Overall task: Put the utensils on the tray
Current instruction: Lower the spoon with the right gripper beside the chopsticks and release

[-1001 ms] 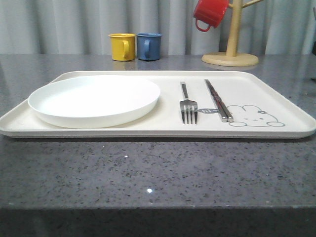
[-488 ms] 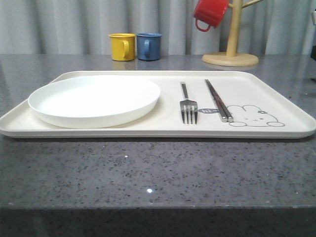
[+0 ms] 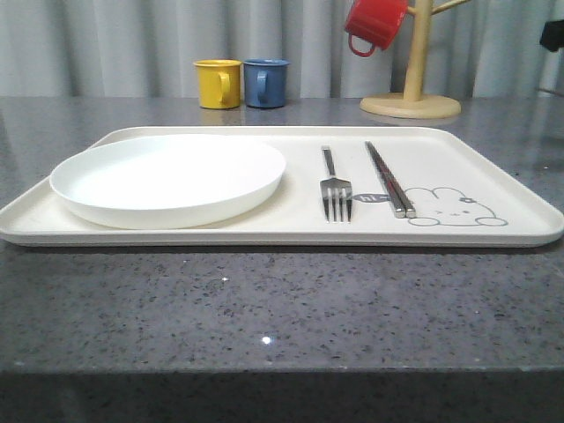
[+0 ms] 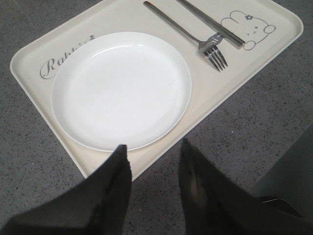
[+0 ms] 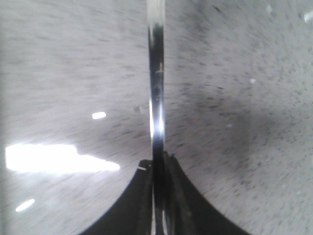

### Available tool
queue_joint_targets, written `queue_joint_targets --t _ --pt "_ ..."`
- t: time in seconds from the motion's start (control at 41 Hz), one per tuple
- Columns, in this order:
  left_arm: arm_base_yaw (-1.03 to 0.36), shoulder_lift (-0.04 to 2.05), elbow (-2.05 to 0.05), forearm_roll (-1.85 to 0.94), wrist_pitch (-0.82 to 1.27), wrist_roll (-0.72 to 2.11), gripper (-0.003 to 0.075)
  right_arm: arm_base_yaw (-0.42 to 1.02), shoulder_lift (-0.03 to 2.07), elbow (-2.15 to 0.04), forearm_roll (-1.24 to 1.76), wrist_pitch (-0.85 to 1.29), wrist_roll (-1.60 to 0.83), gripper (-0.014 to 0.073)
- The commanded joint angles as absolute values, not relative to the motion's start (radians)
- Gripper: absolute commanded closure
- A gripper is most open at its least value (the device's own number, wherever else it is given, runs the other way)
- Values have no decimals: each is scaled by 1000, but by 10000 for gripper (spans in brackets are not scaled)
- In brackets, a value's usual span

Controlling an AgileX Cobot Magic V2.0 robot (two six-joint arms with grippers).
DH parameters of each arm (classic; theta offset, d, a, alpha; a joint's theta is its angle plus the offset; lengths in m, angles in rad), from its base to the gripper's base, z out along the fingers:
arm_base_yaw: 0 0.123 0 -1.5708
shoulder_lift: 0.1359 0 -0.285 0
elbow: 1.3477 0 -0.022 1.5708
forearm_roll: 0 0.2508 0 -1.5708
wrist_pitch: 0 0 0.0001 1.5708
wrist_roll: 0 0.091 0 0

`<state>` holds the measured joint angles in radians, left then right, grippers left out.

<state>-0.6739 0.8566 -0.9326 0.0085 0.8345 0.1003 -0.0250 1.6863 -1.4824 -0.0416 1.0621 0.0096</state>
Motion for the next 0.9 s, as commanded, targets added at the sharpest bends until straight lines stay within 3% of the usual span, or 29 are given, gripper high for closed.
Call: queue_joint_targets --t 0.0,0.342,0.684,0.806,0.879 --pt "-683 853 -958 7 766 92 490 27 1590 -1517 -7 1084 0 597" --pt "-683 853 -958 7 766 92 490 206 1583 -1451 242 1043 70 597" --pt "-683 853 -958 7 766 92 490 216 1651 -1339 263 917 241 594" --pt "-683 853 -958 7 766 92 490 216 1656 -1339 264 906 245 534" --pt "-683 853 -958 7 766 92 490 216 1656 -1339 264 898 245 451"
